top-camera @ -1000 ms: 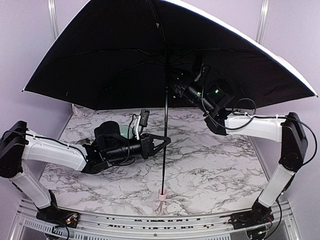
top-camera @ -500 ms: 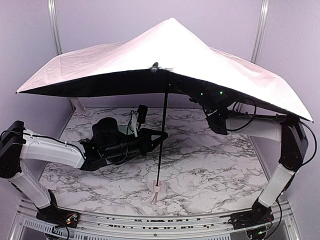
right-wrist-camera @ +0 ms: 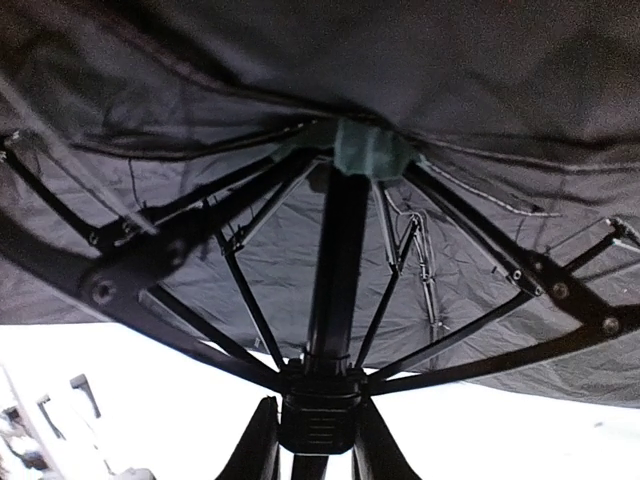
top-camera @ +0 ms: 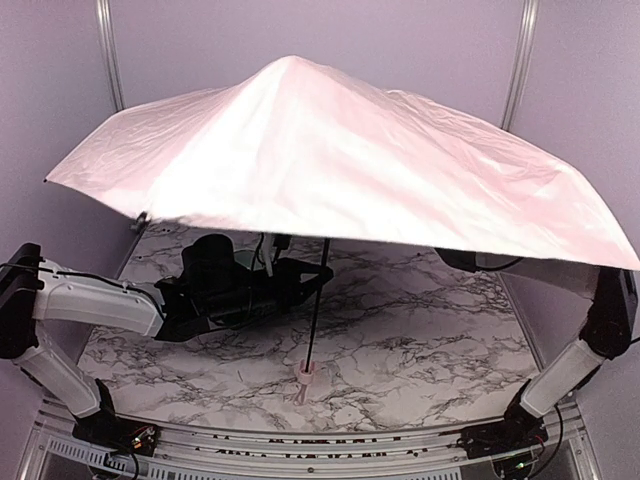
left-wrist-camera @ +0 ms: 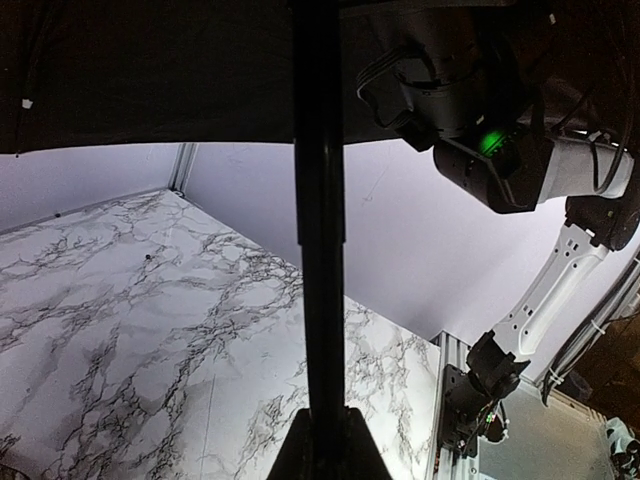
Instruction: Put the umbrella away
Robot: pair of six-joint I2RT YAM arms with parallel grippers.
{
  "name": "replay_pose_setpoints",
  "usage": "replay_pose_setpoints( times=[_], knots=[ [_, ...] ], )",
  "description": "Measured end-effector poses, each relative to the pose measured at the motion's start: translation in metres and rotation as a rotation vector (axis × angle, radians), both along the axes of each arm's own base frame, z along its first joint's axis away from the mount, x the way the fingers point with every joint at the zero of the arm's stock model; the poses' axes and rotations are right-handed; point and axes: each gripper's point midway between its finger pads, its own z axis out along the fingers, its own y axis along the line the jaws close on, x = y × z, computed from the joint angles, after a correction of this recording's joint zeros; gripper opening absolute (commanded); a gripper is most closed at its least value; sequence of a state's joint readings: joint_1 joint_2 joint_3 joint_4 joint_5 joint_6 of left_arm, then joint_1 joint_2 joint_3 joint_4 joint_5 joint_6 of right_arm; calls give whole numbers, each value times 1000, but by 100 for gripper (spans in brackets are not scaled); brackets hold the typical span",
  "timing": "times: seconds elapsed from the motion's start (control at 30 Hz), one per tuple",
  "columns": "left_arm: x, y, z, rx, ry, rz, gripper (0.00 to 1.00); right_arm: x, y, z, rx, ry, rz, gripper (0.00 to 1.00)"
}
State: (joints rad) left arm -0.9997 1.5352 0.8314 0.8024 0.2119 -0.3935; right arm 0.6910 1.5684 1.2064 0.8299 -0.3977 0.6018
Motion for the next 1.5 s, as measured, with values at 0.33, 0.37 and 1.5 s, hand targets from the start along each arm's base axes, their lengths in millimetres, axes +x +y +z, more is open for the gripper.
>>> replay_pose_setpoints(
  times=[0.33, 0.37, 1.5],
  knots=[
    [-1, 4, -27, 137, -17, 14, 0, -18, 9, -29, -98, -102, -38, 17],
    [0, 4, -29, 147, -17, 17, 0, -18, 10, -31, -103, -107, -39, 17],
    [6, 11, -40, 228, -96, 127, 0, -33, 20, -75, -73, -101, -85, 21]
  ],
)
